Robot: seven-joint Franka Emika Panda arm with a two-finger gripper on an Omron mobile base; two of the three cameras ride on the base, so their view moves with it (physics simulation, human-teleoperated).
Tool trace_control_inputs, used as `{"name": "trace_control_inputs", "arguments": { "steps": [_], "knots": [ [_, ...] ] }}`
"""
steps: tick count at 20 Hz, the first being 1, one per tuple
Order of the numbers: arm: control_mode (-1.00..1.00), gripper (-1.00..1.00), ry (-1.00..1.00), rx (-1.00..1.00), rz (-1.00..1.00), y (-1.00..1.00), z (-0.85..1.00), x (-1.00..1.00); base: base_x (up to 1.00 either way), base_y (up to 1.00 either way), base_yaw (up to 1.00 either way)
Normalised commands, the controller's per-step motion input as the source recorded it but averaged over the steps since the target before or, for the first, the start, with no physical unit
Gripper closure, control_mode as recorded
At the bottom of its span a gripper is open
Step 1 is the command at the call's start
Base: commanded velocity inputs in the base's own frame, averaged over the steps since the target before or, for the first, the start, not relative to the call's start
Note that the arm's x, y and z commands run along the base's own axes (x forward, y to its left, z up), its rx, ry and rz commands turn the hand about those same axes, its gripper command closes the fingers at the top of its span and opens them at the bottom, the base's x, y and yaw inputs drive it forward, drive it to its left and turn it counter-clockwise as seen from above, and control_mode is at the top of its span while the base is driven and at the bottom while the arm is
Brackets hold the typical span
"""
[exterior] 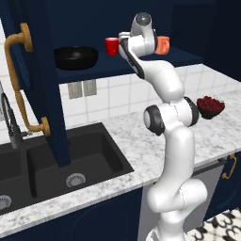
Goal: Gather all objects into one cabinet and sort the glasses and bowls to opposite sides.
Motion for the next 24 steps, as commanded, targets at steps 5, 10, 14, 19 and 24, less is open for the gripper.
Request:
{"name": "trace_control_inputs", "arguments": {
  "steps": [5, 10, 14, 19, 24],
  "knots": [
    [-1.00, 1.00, -0.09, 0.00, 0.00, -0.21, 0.00, -0.01, 0.00, 0.00, 0.00],
    [-1.00, 1.00, -0.01, 0.00, 0.00, -0.32, -0.01, 0.00, 0.00, 0.00, 0.00],
    [-1.00, 1.00, 0.00, 0.00, -0.02, -0.46, -0.03, 0.00, 0.00, 0.00, 0.00],
    [-1.00, 1.00, 0.00, 0.00, -0.01, -0.20, 0.00, -0.05, 0.00, 0.00, 0.00],
    [-1.00, 1.00, 0.02, 0.00, 0.00, 0.00, -0.10, -0.03, 0.00, 0.00, 0.00]
  ]
}}
